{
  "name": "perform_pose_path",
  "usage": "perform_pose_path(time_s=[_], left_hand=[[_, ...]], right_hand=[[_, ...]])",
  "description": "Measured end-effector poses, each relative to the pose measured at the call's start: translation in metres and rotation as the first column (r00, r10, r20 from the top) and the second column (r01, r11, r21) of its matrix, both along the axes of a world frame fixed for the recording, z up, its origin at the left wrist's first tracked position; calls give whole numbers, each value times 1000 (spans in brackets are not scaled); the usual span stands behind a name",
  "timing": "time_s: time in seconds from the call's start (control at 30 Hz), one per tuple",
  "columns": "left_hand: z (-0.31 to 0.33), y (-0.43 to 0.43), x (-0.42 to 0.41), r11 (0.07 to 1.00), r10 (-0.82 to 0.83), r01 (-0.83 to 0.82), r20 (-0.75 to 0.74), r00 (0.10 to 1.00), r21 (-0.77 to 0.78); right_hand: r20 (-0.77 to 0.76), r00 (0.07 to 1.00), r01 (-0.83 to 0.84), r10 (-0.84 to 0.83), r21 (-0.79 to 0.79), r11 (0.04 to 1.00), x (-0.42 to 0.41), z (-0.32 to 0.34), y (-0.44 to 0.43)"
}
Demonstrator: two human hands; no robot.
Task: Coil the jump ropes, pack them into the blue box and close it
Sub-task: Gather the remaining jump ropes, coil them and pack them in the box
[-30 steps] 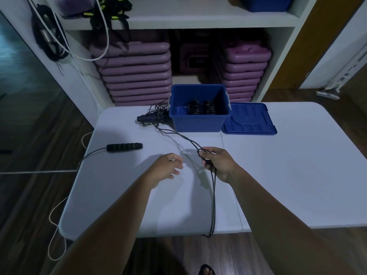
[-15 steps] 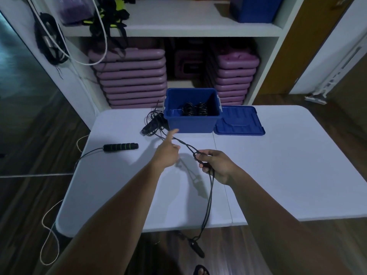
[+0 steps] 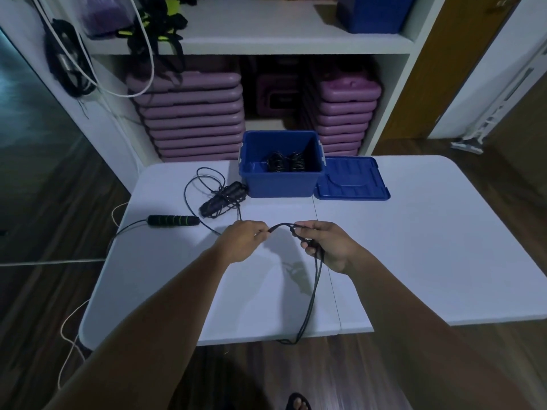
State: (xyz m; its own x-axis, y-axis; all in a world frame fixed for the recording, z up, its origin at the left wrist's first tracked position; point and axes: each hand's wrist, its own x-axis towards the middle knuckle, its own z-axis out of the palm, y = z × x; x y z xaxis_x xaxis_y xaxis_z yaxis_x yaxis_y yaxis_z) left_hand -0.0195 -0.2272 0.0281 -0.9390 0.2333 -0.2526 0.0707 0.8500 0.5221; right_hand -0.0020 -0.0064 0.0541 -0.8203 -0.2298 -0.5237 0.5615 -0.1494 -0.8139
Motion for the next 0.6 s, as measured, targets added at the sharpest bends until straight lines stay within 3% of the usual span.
perform_pose_path(time_s=[0.33,0.6], left_hand=[[-1,-3,4,976,87,-96,54,995,196],[19,16,0,876,249,-249,54,967,414]], right_hand=[[16,1000,25,-24,-42,999,-5,3,3],[0,1000,21,-21,-58,998,-5,5,0]])
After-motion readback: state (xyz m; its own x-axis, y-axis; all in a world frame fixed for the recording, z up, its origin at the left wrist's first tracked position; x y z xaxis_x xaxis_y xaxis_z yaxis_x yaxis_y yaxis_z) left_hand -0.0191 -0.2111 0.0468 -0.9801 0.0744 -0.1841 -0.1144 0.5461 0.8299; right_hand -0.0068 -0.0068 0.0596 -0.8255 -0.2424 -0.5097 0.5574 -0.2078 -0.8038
